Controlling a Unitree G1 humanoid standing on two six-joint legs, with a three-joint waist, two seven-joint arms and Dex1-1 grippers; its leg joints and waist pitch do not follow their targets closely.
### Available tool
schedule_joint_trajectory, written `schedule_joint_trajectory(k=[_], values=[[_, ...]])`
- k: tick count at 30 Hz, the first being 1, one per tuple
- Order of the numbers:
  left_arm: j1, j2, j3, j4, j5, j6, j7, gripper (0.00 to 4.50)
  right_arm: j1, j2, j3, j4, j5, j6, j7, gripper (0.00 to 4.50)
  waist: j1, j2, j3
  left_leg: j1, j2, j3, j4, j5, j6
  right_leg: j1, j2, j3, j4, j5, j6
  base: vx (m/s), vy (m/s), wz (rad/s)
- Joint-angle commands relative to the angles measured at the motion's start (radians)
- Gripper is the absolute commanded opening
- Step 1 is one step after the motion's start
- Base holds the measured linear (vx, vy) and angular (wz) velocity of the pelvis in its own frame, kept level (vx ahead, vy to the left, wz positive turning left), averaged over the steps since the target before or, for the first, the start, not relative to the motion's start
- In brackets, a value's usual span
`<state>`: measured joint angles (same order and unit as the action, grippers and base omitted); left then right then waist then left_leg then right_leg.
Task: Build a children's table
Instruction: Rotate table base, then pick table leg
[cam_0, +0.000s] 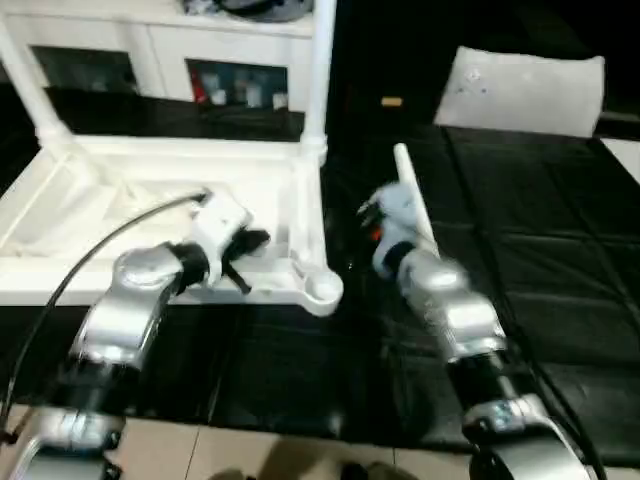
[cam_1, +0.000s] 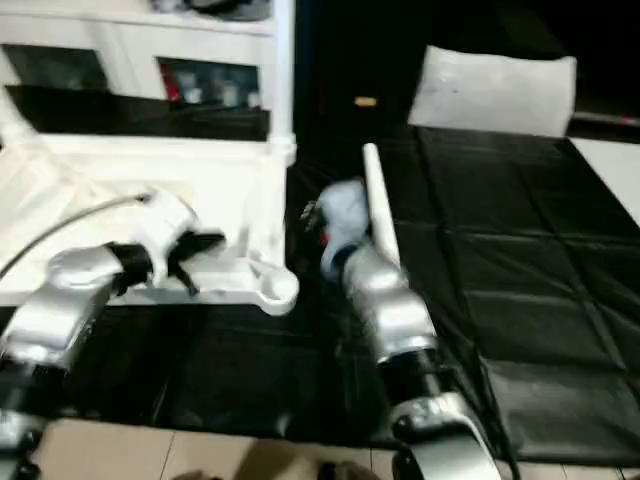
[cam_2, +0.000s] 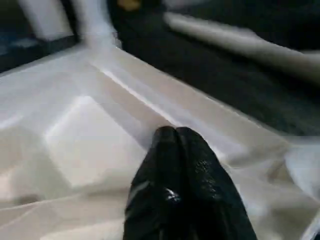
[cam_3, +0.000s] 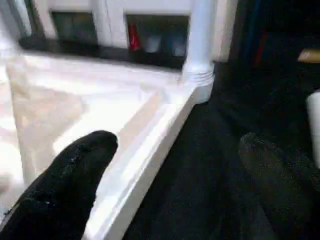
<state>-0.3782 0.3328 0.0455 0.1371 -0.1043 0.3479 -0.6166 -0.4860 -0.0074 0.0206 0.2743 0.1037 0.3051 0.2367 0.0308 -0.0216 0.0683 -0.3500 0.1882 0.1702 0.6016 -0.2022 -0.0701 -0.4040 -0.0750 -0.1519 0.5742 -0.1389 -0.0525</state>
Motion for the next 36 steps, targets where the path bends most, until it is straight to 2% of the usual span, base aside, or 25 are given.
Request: schedule_joint_trajectory(k=[1,2,5,6,7,8,9,10,11,12,13,14,15,17,18,19,20,21,23,24,26,28,31,33,36], values=[[0.028,-0.018,0.038,-0.05,-0.025,0.033,0.059,0.24,0.024,-0.004,-0.03,-0.022,-0.001,0.038,-0.033,4.5,0.0,0.016,-0.077,0.006,0.049,-0.016,-0.069,-0.183,0.018,0.056,-0.084,0.072,-0.074,-0.369,-0.088,0.0,0.0,0.0],[0.048,-0.031,0.045,-0.069,-0.031,0.04,0.089,0.24,0.022,-0.006,-0.035,-0.013,-0.009,0.062,-0.049,4.5,0.002,0.023,-0.076,0.007,0.045,-0.016,-0.069,-0.194,0.019,0.056,-0.081,0.071,-0.076,-0.391,-0.085,0.0,0.0,0.0],[0.109,-0.016,-0.013,-0.162,-0.041,0.057,0.05,0.52,-0.074,-0.035,-0.048,0.118,-0.038,0.142,-0.101,4.5,-0.003,0.014,-0.071,0.012,0.037,-0.016,-0.065,-0.25,0.017,0.05,-0.078,0.06,-0.095,-0.505,-0.038,0.0,0.0,0.0],[0.115,-0.012,-0.023,-0.176,-0.039,0.06,0.04,0.58,-0.092,-0.04,-0.05,0.137,-0.039,0.161,-0.105,4.5,-0.007,0.015,-0.069,0.013,0.038,-0.021,-0.065,-0.267,0.016,0.051,-0.077,0.056,-0.096,-0.53,-0.03,0.0,0.0,0.0],[0.121,-0.007,-0.032,-0.193,-0.037,0.067,0.028,0.63,-0.115,-0.048,-0.048,0.157,-0.046,0.189,-0.111,4.5,-0.008,0.011,-0.068,0.014,0.037,-0.02,-0.064,-0.275,0.016,0.05,-0.076,0.054,-0.1,-0.544,-0.02,0.0,0.0,0.0],[0.125,-0.001,-0.041,-0.217,-0.036,0.08,0.014,0.63,-0.147,-0.06,-0.047,0.188,-0.054,0.217,-0.12,4.5,-0.008,0.013,-0.066,0.02,0.036,-0.018,-0.061,-0.292,0.014,0.043,-0.078,0.053,-0.106,-0.567,-0.003,0.0,0.0,0.0],[0.128,0.006,-0.05,-0.243,-0.034,0.095,0.002,0.7,-0.18,-0.072,-0.046,0.224,-0.06,0.254,-0.128,4.5,-0.01,0.006,-0.066,0.016,0.033,-0.021,-0.059,-0.292,0.013,0.048,-0.077,0.048,-0.105,-0.584,0.011,0.0,0.0,0.0],[0.129,0.015,-0.059,-0.269,-0.033,0.113,-0.008,0.83,-0.224,-0.086,-0.056,0.283,-0.057,0.27,-0.139,4.5,-0.011,0.004,-0.067,0.018,0.035,-0.022,-0.059,-0.291,0.011,0.048,-0.079,0.049,-0.104,-0.586,0.013,0.0,0.0,0.0],[0.128,0.018,-0.062,-0.278,-0.033,0.119,-0.012,0.95,-0.24,-0.09,-0.062,0.307,-0.055,0.27,-0.143,4.5,-0.011,0.008,-0.064,0.019,0.034,-0.021,-0.058,-0.295,0.012,0.045,-0.078,0.047,-0.108,-0.59,0.017,0.0,0.0,0.0],[0.131,0.032,-0.078,-0.31,-0.047,0.144,-0.032,1.01,-0.299,-0.107,-0.082,0.409,-0.043,0.282,-0.146,4.5,-0.014,0.004,-0.065,0.021,0.033,-0.021,-0.054,-0.299,0.008,0.043,-0.079,0.045,-0.104,-0.599,0.021,0.0,0.0,0.0],[0.134,0.04,-0.087,-0.324,-0.053,0.154,-0.039,1.01,-0.316,-0.114,-0.086,0.439,-0.042,0.281,-0.146,4.5,-0.014,0.001,-0.065,0.02,0.033,-0.02,-0.054,-0.301,0.01,0.044,-0.079,0.044,-0.107,-0.601,0.022,0.0,0.0,0.0],[0.135,0.043,-0.091,-0.329,-0.054,0.156,-0.042,1.06,-0.322,-0.116,-0.088,0.449,-0.042,0.281,-0.146,4.5,-0.012,0.006,-0.065,0.021,0.032,-0.02,-0.053,-0.297,0.01,0.041,-0.08,0.045,-0.106,-0.593,0.022,0.0,0.0,0.0],[0.142,0.058,-0.108,-0.35,-0.056,0.166,-0.054,1.21,-0.347,-0.124,-0.092,0.493,-0.042,0.284,-0.14,4.5,-0.013,0.001,-0.066,0.018,0.034,-0.019,-0.054,-0.291,0.01,0.042,-0.079,0.048,-0.102,-0.578,0.019,0.0,0.0,0.0],[0.147,0.069,-0.119,-0.364,-0.056,0.172,-0.061,1.39,-0.367,-0.13,-0.095,0.529,-0.042,0.29,-0.13,4.5,-0.012,0.002,-0.07,0.012,0.037,-0.021,-0.057,-0.273,0.01,0.046,-0.08,0.052,-0.092,-0.539,0.004,0.0,0.0,0.0],[0.149,0.074,-0.125,-0.375,-0.059,0.18,-0.066,1.49,-0.384,-0.136,-0.098,0.556,-0.043,0.291,-0.132,4.5,-0.012,-0.006,-0.072,0.008,0.038,-0.019,-0.057,-0.254,0.012,0.047,-0.081,0.056,-0.088,-0.515,-0.008,0.0,0.0,0.0],[0.149,0.078,-0.129,-0.387,-0.065,0.19,-0.071,1.49,-0.401,-0.144,-0.096,0.582,-0.049,0.306,-0.136,4.5,-0.011,-0.007,-0.074,0.006,0.038,-0.019,-0.058,-0.239,0.011,0.051,-0.082,0.058,-0.082,-0.5,-0.016,0.0,0.0,0.0],[0.151,0.083,-0.134,-0.41,-0.071,0.214,-0.081,1.6,-0.435,-0.155,-0.099,0.635,-0.054,0.334,-0.147,4.5,-0.008,-0.002,-0.077,0.004,0.041,-0.018,-0.058,-0.207,0.012,0.052,-0.082,0.063,-0.074,-0.455,-0.039,0.0,0.0,0.0],[0.152,0.085,-0.135,-0.416,-0.073,0.221,-0.083,1.71,-0.445,-0.157,-0.1,0.652,-0.055,0.339,-0.148,4.5,-0.008,-0.005,-0.077,0.003,0.043,-0.017,-0.058,-0.186,0.011,0.051,-0.08,0.066,-0.064,-0.421,-0.059,0.0,0.0,0.0],[0.153,0.086,-0.139,-0.428,-0.074,0.235,-0.083,1.86,-0.468,-0.165,-0.105,0.696,-0.053,0.357,-0.144,4.5,-0.007,-0.004,-0.075,0.004,0.042,-0.013,-0.056,-0.184,0.011,0.05,-0.081,0.068,-0.062,-0.403,-0.076,0.0,0.0,0.0],[0.152,0.088,-0.143,-0.431,-0.075,0.239,-0.082,1.92,-0.477,-0.168,-0.11,0.717,-0.051,0.366,-0.142,4.5,-0.008,-0.01,-0.075,0.001,0.041,-0.011,-0.057,-0.18,0.014,0.052,-0.08,0.068,-0.063,-0.403,-0.078,0.0,0.0,0.0],[0.15,0.094,-0.151,-0.433,-0.077,0.242,-0.08,2.15,-0.488,-0.173,-0.118,0.746,-0.049,0.367,-0.143,4.5,-0.006,-0.007,-0.075,0.001,0.04,-0.011,-0.056,-0.178,0.014,0.053,-0.082,0.068,-0.064,-0.417,-0.073,0.0,0.0,0.0],[0.148,0.095,-0.155,-0.433,-0.077,0.243,-0.078,2.31,-0.493,-0.177,-0.118,0.768,-0.05,0.375,-0.139,4.5,-0.007,-0.013,-0.075,-0.001,0.041,-0.011,-0.056,-0.173,0.013,0.054,-0.081,0.067,-0.064,-0.424,-0.066,0.0,0.0,0.0],[0.147,0.097,-0.157,-0.433,-0.079,0.245,-0.077,2.48,-0.504,-0.186,-0.121,0.803,-0.054,0.38,-0.142,4.5,-0.008,-0.011,-0.073,0.003,0.041,-0.012,-0.056,-0.196,0.005,0.051,-0.081,0.064,-0.069,-0.454,-0.059,0.0,0.0,0.0],[0.15,0.1,-0.157,-0.437,-0.076,0.25,-0.078,2.74,-0.519,-0.192,-0.129,0.818,-0.046,0.386,-0.145,4.5,-0.011,-0.016,-0.073,0.003,0.042,-0.013,-0.055,-0.205,0.001,0.05,-0.081,0.063,-0.07,-0.467,-0.051,0.0,0.0,0.0],[0.155,0.104,-0.164,-0.442,-0.076,0.25,-0.078,2.97,-0.525,-0.201,-0.135,0.811,-0.04,0.414,-0.136,4.5,-0.011,-0.017,-0.071,0.004,0.041,-0.013,-0.054,-0.214,-0.001,0.049,-0.081,0.062,-0.073,-0.485,-0.042,0.0,0.0,0.0]])
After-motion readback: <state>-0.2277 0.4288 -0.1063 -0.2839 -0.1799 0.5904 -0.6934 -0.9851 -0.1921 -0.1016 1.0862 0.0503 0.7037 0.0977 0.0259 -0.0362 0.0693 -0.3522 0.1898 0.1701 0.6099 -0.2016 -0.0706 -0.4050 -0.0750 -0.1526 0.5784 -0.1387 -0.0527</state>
